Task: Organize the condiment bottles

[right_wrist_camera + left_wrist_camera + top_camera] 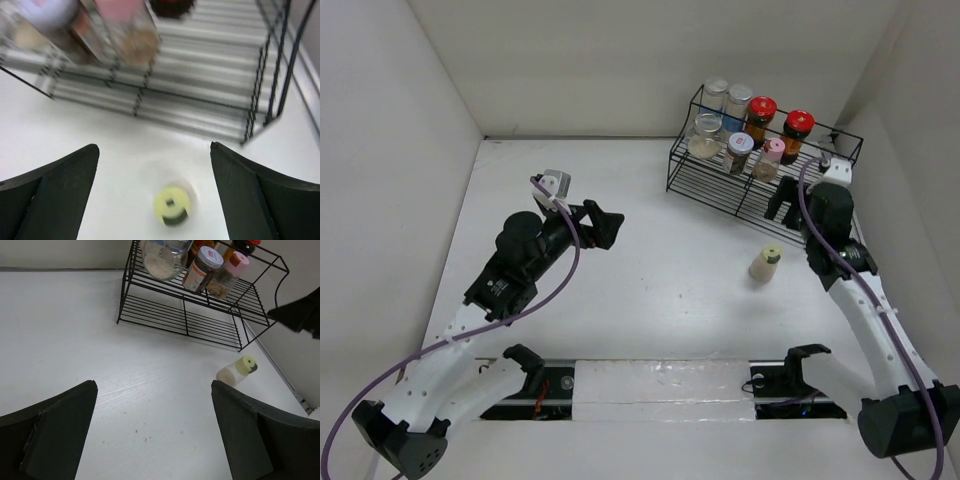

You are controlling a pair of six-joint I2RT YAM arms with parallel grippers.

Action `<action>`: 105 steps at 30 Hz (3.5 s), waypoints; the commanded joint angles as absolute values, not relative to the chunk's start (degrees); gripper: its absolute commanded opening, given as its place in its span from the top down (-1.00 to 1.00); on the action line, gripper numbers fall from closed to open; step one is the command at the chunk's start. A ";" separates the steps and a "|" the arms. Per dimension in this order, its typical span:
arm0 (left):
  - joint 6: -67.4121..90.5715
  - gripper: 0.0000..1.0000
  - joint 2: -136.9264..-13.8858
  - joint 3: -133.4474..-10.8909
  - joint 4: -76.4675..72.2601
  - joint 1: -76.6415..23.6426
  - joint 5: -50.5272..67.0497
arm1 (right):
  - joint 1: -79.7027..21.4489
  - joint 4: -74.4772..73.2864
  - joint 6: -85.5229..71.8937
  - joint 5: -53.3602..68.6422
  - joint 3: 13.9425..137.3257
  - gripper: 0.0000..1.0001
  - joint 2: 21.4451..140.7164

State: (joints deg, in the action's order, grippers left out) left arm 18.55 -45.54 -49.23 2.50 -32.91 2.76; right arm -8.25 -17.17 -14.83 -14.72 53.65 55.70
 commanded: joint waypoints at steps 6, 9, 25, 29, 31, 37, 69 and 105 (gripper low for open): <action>19.60 -0.87 -44.56 -51.59 0.26 -32.87 4.48 | -8.26 -27.60 -21.26 -11.79 42.37 -0.97 53.70; 19.60 -0.87 -44.03 -51.59 0.26 -32.87 4.48 | -8.26 -25.31 -21.27 -8.63 41.04 -0.97 56.07; 19.60 -0.87 -43.51 -51.59 0.26 -32.87 3.96 | -8.79 -22.68 -22.32 -11.78 38.76 -0.18 58.37; 19.60 -0.87 -43.51 -51.59 0.26 -32.87 3.96 | -8.79 -26.27 -21.80 -14.06 42.97 0.00 57.14; 19.60 -0.87 -43.51 -51.59 0.26 -32.87 3.96 | -10.45 -27.68 -21.19 -14.85 47.78 0.00 55.99; 19.60 -0.87 -44.03 -51.59 0.26 -32.87 5.09 | -12.04 -27.77 -17.50 -17.91 60.98 0.00 54.75; 19.60 -0.87 -44.56 -51.59 0.26 -32.87 5.01 | 6.59 -25.84 -10.37 -4.48 81.47 -0.21 84.28; 19.60 -0.99 -43.42 -52.21 2.11 -32.87 -4.13 | -18.89 -6.68 -10.36 19.78 45.90 -1.00 50.62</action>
State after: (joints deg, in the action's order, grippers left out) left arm 19.20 -44.40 -49.65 4.10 -32.91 -2.33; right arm -16.71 -8.58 -10.52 15.14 49.84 51.09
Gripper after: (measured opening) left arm 0.993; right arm 0.999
